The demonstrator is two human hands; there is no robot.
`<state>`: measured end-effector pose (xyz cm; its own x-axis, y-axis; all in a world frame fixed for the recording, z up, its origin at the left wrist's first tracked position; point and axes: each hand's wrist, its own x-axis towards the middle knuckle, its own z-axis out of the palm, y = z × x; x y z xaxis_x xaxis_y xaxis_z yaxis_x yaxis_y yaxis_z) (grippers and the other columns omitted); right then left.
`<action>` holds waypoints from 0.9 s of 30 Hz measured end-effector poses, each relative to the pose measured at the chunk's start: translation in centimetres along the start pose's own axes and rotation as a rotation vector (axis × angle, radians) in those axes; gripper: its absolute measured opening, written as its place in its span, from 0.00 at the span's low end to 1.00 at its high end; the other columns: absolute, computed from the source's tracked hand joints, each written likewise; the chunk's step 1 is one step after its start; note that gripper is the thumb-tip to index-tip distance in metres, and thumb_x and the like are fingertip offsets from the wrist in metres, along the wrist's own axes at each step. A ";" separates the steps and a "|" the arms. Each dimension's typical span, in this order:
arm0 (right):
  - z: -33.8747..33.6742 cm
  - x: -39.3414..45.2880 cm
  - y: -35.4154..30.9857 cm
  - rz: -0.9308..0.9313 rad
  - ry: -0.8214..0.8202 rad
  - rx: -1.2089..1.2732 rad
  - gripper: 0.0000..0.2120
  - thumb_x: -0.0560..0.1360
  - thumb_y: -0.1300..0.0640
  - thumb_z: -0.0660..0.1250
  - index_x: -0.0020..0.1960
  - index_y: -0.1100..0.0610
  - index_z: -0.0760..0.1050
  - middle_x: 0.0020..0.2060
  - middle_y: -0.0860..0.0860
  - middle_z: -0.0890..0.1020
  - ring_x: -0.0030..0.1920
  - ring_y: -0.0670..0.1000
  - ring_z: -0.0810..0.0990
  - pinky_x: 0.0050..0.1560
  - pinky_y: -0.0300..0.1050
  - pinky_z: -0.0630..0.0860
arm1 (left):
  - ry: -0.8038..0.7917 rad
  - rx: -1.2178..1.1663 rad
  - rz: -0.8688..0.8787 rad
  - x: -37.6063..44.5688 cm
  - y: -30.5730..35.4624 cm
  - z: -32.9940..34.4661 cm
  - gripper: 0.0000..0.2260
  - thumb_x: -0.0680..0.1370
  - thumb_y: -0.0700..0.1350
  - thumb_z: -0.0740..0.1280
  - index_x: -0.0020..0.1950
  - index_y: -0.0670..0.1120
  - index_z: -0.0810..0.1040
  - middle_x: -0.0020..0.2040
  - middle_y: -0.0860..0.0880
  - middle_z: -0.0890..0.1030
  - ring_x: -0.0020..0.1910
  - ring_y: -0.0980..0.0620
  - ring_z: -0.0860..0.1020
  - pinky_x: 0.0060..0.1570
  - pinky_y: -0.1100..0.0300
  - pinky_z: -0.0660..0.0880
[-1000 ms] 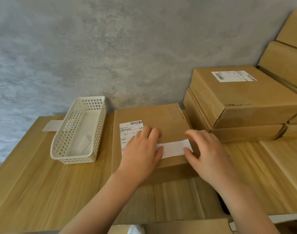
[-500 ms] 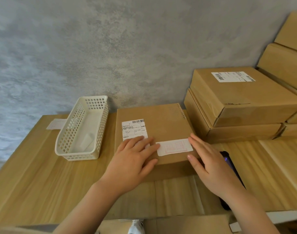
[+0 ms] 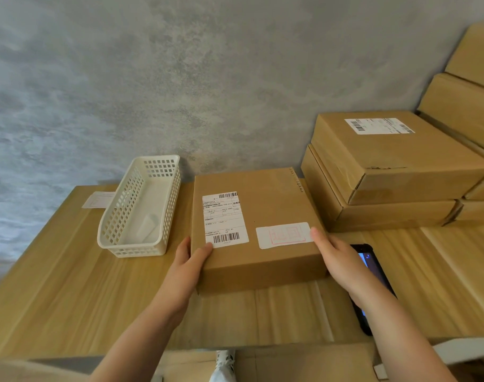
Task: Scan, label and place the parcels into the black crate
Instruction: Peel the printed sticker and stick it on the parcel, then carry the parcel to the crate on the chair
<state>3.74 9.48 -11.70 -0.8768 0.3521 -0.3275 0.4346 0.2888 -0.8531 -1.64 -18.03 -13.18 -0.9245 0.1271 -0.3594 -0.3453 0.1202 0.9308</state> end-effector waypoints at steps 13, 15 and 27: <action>-0.7 -1.9 -0.4 -0.036 -0.005 0.593 0.21 0.77 0.49 0.66 0.68 0.52 0.71 0.55 0.53 0.85 0.58 0.54 0.81 0.63 0.53 0.74 | -0.104 -0.410 0.133 -0.7 1.0 0.1 0.28 0.71 0.52 0.71 0.70 0.54 0.66 0.57 0.51 0.85 0.54 0.53 0.84 0.46 0.58 0.81; -0.4 -2.2 -1.4 -0.083 -0.005 0.625 0.26 0.74 0.42 0.66 0.69 0.51 0.71 0.56 0.52 0.85 0.59 0.53 0.82 0.64 0.53 0.74 | -0.098 -0.445 0.160 -0.7 1.8 -0.2 0.29 0.74 0.50 0.73 0.71 0.53 0.65 0.56 0.50 0.85 0.52 0.53 0.84 0.43 0.60 0.81; 8.6 -3.3 -13.2 -0.371 -0.230 0.485 0.42 0.59 0.28 0.74 0.65 0.53 0.77 0.58 0.50 0.84 0.59 0.50 0.82 0.61 0.53 0.74 | 0.041 -0.473 0.387 -3.3 5.9 -13.3 0.21 0.75 0.48 0.64 0.69 0.49 0.73 0.61 0.46 0.83 0.59 0.47 0.82 0.49 0.58 0.81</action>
<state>-0.84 -3.13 -2.84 -0.9958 0.0912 -0.0090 -0.0001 -0.0994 -0.9950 -2.77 -30.88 -5.62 -0.9994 0.0356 0.0051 -0.0087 -0.3786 0.9255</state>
